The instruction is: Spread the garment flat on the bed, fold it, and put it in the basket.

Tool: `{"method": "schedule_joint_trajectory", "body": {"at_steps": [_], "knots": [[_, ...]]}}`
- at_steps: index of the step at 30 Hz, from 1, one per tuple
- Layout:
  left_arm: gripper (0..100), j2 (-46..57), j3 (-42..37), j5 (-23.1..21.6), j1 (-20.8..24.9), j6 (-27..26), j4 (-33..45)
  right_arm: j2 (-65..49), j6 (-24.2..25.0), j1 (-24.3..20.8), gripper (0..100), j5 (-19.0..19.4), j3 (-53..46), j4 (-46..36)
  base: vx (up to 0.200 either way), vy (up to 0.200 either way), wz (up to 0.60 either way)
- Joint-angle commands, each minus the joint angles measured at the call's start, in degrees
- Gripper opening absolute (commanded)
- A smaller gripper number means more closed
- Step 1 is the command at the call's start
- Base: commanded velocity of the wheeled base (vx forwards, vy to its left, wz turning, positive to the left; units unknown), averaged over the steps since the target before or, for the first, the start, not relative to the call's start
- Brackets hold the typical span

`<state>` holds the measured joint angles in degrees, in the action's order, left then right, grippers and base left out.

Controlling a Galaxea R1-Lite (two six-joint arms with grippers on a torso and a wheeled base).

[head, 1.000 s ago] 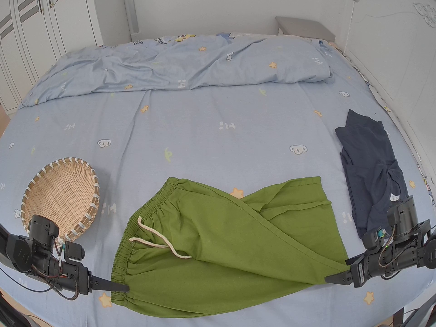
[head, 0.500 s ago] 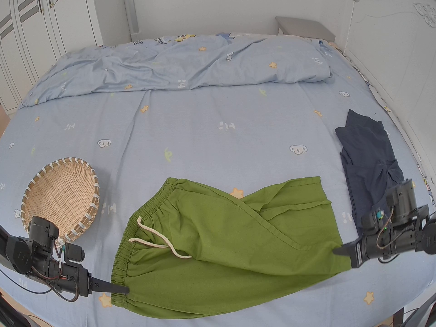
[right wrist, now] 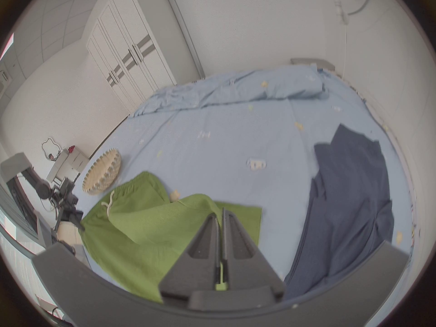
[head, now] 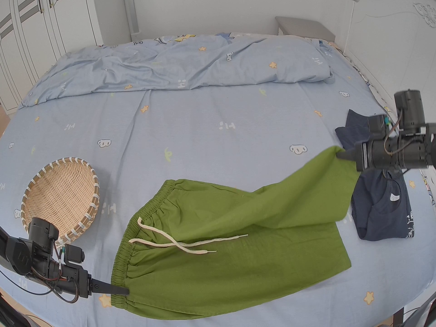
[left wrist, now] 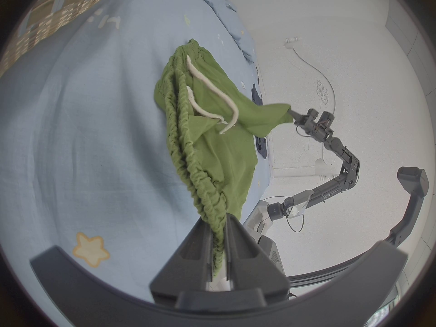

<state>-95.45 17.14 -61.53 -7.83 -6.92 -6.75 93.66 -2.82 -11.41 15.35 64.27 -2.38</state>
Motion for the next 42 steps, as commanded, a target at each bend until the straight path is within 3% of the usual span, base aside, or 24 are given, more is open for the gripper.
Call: {"method": "schedule_joint_trajectory", "body": {"at_steps": [1, 21, 22, 39, 42], "knots": [[0, 1.7, -0.5, 0.0, -0.1, 0.0, 0.1, 11.9, 0.0, 1.4, 0, -0.1, 21.8, -9.0, 0.0, 0.0, 0.0], [0, 1.9, -1.0, 0.0, 0.0, 0.0, 0.0, 16.3, 0.5, 2.6, 0, 0.1, 26.2, -9.6, 0.0, 0.0, 0.0], [0, 2.0, -1.0, 0.0, 0.0, 0.0, 0.0, 16.3, 0.5, 2.6, 100, 0.1, 26.3, -10.1, 0.0, 0.0, 0.0], [0, 2.1, -1.1, 0.0, 0.0, 0.0, 0.0, 14.4, 0.5, 4.2, 100, 1.9, 26.7, -12.0, 0.0, 0.0, 0.0], [0, 1.9, -1.0, 0.0, 0.0, 0.0, -0.1, 6.4, 0.6, 7.7, 100, 4.5, 18.8, -15.1, 0.0, 0.0, 0.0]]}}
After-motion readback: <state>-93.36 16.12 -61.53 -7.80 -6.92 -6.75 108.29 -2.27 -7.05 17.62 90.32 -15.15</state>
